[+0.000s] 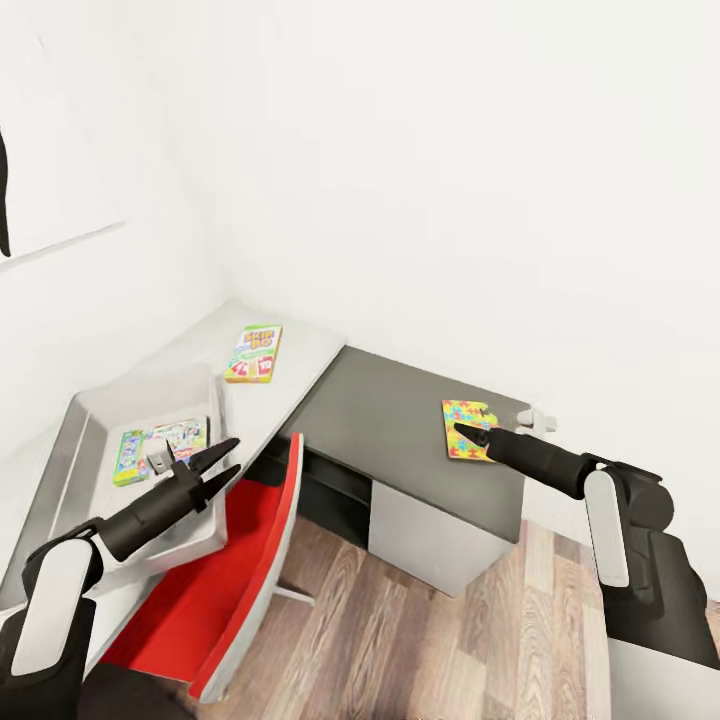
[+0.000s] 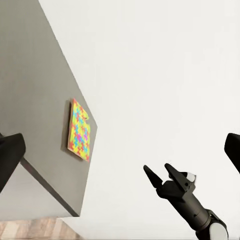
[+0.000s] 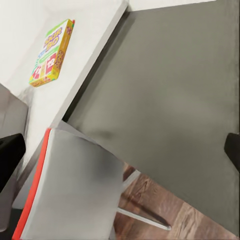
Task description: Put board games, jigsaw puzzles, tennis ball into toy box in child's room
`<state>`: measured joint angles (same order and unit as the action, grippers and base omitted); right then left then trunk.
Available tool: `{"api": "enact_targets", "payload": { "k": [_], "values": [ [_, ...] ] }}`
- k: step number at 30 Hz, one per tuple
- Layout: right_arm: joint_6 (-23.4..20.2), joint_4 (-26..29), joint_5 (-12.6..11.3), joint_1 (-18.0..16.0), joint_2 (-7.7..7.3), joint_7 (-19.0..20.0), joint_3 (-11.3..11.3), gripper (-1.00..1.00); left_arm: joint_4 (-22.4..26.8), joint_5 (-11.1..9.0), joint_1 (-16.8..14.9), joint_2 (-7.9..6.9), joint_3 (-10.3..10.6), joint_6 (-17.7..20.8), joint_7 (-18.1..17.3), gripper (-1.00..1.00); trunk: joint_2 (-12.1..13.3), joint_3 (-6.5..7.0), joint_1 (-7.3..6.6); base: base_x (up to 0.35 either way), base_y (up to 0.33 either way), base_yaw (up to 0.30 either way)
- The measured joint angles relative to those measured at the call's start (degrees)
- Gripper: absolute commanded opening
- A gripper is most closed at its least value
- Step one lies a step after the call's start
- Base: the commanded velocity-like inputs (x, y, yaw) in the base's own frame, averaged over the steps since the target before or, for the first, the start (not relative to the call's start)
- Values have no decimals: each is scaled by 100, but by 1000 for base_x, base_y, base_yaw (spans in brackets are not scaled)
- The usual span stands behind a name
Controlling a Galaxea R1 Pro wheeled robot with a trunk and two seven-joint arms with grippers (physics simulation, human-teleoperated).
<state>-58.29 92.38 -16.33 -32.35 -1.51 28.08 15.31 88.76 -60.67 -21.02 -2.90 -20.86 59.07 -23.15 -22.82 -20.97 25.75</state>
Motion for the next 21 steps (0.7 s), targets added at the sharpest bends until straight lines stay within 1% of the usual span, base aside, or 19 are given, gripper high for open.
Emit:
{"api": "enact_targets", "payload": {
  "k": [21],
  "values": [
    [-1,-1,0,1,-5,2,0,100,0,21,-5,-3,15,0,11,100,0,0,0,0,0,-287]
  ]
}}
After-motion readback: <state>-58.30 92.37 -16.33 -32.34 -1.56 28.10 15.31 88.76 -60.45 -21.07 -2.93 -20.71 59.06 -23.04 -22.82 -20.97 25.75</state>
